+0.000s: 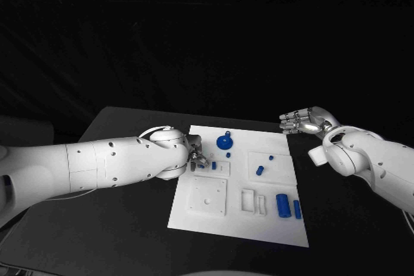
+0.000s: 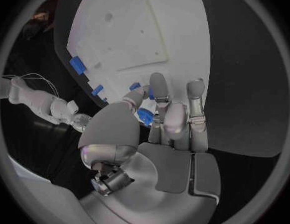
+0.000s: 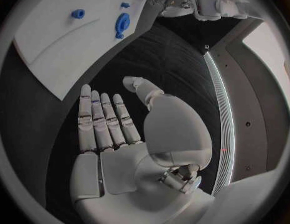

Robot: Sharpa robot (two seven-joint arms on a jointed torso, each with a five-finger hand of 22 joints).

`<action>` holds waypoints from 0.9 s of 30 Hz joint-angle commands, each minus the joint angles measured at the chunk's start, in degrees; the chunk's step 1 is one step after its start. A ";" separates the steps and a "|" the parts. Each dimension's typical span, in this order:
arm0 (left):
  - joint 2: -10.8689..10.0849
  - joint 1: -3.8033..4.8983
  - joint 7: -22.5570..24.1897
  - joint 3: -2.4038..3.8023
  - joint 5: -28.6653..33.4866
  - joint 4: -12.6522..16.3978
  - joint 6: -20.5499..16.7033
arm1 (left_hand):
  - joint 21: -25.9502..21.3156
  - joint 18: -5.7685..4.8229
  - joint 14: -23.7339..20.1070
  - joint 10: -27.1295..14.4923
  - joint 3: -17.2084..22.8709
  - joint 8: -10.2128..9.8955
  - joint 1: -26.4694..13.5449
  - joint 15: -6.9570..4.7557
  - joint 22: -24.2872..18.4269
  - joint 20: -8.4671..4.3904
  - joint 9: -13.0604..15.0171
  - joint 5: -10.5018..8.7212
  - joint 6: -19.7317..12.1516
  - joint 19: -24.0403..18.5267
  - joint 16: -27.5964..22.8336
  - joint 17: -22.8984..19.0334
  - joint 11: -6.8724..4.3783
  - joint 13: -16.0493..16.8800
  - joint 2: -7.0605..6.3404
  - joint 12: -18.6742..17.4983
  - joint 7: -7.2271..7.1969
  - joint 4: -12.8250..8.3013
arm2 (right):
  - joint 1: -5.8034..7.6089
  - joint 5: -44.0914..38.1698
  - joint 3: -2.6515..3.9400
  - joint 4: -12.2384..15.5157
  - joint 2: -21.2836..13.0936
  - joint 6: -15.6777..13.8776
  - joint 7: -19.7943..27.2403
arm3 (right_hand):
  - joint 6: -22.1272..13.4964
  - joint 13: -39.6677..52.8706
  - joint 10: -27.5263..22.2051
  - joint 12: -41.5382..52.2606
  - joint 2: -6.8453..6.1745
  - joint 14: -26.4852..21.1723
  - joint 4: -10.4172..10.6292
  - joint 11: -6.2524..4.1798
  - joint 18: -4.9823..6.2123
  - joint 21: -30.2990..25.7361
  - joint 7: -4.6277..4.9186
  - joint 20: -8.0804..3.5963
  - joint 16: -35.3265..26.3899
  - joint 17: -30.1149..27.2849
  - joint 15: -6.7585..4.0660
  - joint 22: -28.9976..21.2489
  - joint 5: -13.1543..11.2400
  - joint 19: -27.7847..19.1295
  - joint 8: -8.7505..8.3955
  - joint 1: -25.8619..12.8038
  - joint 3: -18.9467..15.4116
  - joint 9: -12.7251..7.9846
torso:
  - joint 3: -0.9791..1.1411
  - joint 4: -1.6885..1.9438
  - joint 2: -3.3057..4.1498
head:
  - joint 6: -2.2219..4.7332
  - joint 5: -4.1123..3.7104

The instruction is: Assemble the parts on the task board

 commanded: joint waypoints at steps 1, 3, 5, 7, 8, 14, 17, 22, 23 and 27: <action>-0.22 -1.19 -1.95 -0.88 0.90 -0.38 4.74 | -0.01 0.33 -0.03 1.57 1.73 0.10 0.87 -0.34 1.10 0.09 -13.63 0.08 11.48 0.40 -0.21 0.02 -1.63 -0.06 1.33 0.09 -6.61 -1.38 | -0.03 -0.50 0.02 -0.02 -0.02 0.90 0.58 | -0.42 -0.08 -0.41 -0.33 -0.37 -0.43 -0.08 -0.16 0.33 0.14 0.03 -0.08 -0.23 -0.08 0.06 -0.08 0.26 -0.49 -0.33 -0.24 0.30 -0.07 | 0.01 0.01 -0.01 | -0.06 -0.09; -0.30 -1.20 -2.05 -0.88 0.90 -0.43 4.86 | -0.01 0.33 -0.03 1.57 1.73 0.10 0.87 -0.34 1.10 0.09 -13.63 0.08 11.48 0.40 -0.21 0.02 -1.63 -0.06 1.33 0.09 -6.61 -1.38 | -0.03 -0.50 0.02 -0.03 -0.03 0.90 0.58 | -0.42 -0.08 -0.41 -0.33 -0.37 -0.43 -0.08 -0.16 0.33 0.14 0.03 -0.08 -0.23 -0.08 0.06 -0.08 0.26 -0.49 -0.33 -0.24 0.30 -0.07 | 0.00 0.02 -0.01 | -0.11 -0.15; -0.35 -1.20 -2.14 -0.88 0.90 -0.44 4.91 | 0.00 0.33 -0.02 1.57 1.75 0.11 0.86 -0.34 1.10 0.08 -13.60 0.09 11.48 0.40 -0.19 0.06 -1.64 -0.05 1.37 0.10 -6.62 -1.39 | -0.03 -0.50 0.02 -0.03 -0.04 0.90 0.58 | -0.42 -0.08 -0.41 -0.33 -0.37 -0.43 -0.08 -0.16 0.33 0.14 0.03 -0.08 -0.23 -0.08 0.06 -0.08 0.26 -0.49 -0.33 -0.24 0.30 -0.07 | 0.00 0.03 -0.01 | -0.13 -0.15; -0.39 -1.20 -2.24 -0.88 0.91 -0.44 4.96 | 0.01 0.33 -0.01 1.57 1.77 0.11 0.84 -0.35 1.10 0.08 -13.57 0.10 11.48 0.41 -0.17 0.11 -1.64 -0.05 1.41 0.11 -6.62 -1.40 | -0.03 -0.50 0.02 -0.03 -0.03 0.91 0.59 | -0.42 -0.08 -0.41 -0.33 -0.37 -0.43 -0.08 -0.16 0.33 0.14 0.03 -0.08 -0.23 -0.08 0.06 -0.08 0.26 -0.49 -0.33 -0.24 0.30 -0.07 | -0.02 0.04 -0.01 | -0.13 -0.17; -0.40 -1.20 -2.31 -0.88 0.91 -0.43 5.00 | 0.01 0.33 -0.01 1.57 1.77 0.11 0.84 -0.35 1.10 0.08 -13.57 0.10 11.48 0.41 -0.17 0.11 -1.64 -0.05 1.41 0.11 -6.62 -1.40 | -0.03 -0.51 0.02 -0.03 -0.03 0.92 0.59 | -0.42 -0.08 -0.41 -0.33 -0.37 -0.43 -0.08 -0.16 0.33 0.14 0.03 -0.08 -0.23 -0.08 0.06 -0.08 0.26 -0.49 -0.33 -0.24 0.30 -0.07 | -0.02 0.03 0.00 | -0.14 -0.17; -0.44 -1.20 -2.74 -0.88 1.05 -0.41 5.17 | 0.09 0.38 0.04 1.57 1.96 0.13 0.83 -0.40 1.12 0.06 -13.50 0.19 11.54 0.44 0.00 0.52 -1.68 -0.02 1.64 0.18 -6.64 -1.50 | -0.03 -0.51 0.02 -0.05 -0.01 0.89 0.62 | -0.42 -0.08 -0.41 -0.33 -0.37 -0.43 -0.08 -0.16 0.33 0.14 0.03 -0.08 -0.23 -0.08 0.06 -0.08 0.26 -0.49 -0.33 -0.24 0.30 -0.07 | -0.02 0.06 -0.02 | -0.09 -0.11; -0.41 -1.20 -2.79 -0.88 1.27 -0.42 5.26 | 0.13 0.41 0.03 1.57 2.02 0.13 0.71 -0.40 1.12 0.07 -13.47 0.22 11.61 0.43 0.07 0.66 -1.68 0.02 1.72 0.23 -6.65 -1.62 | -0.03 -0.51 0.02 -0.05 0.00 0.89 0.62 | -0.50 -0.08 -0.46 -0.34 -0.37 -0.44 -0.07 -0.15 0.32 0.13 0.03 -0.07 -0.23 -0.08 0.07 -0.08 0.39 -0.50 -0.34 -0.26 0.27 -0.07 | -0.01 0.05 -0.02 | -0.14 -0.06; -0.31 -1.21 -2.71 -0.88 1.92 -0.50 5.38 | 0.26 0.37 0.10 1.56 1.78 0.16 -0.13 -0.38 1.11 0.10 -13.27 -1.36 12.03 0.45 0.41 1.31 -1.69 0.22 2.41 0.63 -6.79 -1.14 | -0.04 -0.51 0.02 -0.06 0.02 0.88 0.62 | -0.50 -0.08 -0.46 -0.34 -0.37 -0.44 -0.07 -0.15 0.32 0.13 0.03 -0.07 -0.23 -0.08 0.07 -0.08 0.39 -0.50 -0.34 -0.26 0.27 -0.07 | -0.01 0.03 -0.02 | -0.03 0.00; -0.28 -1.21 -2.69 -0.88 2.00 -0.52 5.40 | 0.27 0.37 0.10 1.56 1.76 0.16 -0.13 -0.38 1.11 0.10 -13.27 -1.50 12.03 0.45 0.41 1.31 -1.69 0.22 2.43 0.63 -6.79 -1.12 | -0.04 -0.51 0.02 -0.06 0.03 0.88 0.62 | -0.50 -0.08 -0.46 -0.34 -0.37 -0.44 -0.07 -0.15 0.32 0.13 0.03 -0.07 -0.23 -0.08 0.07 -0.08 0.39 -0.50 -0.34 -0.26 0.27 -0.07 | 0.01 0.00 -0.01 | -0.04 0.04; -0.15 -1.21 -2.62 -0.88 2.21 -0.56 5.53 | 0.29 0.36 0.11 1.57 1.55 0.14 -0.13 -0.38 1.10 0.11 -13.18 -1.86 12.11 0.45 0.47 1.46 -1.70 0.26 2.57 0.71 -6.81 -0.99 | -0.04 -0.51 0.02 -0.06 0.05 0.89 0.62 | -0.50 -0.08 -0.46 -0.34 -0.37 -0.44 -0.07 -0.15 0.32 0.13 0.03 -0.07 -0.23 -0.08 0.07 -0.08 0.39 -0.50 -0.34 -0.26 0.27 -0.07 | 0.02 -0.04 0.02 | -0.07 0.06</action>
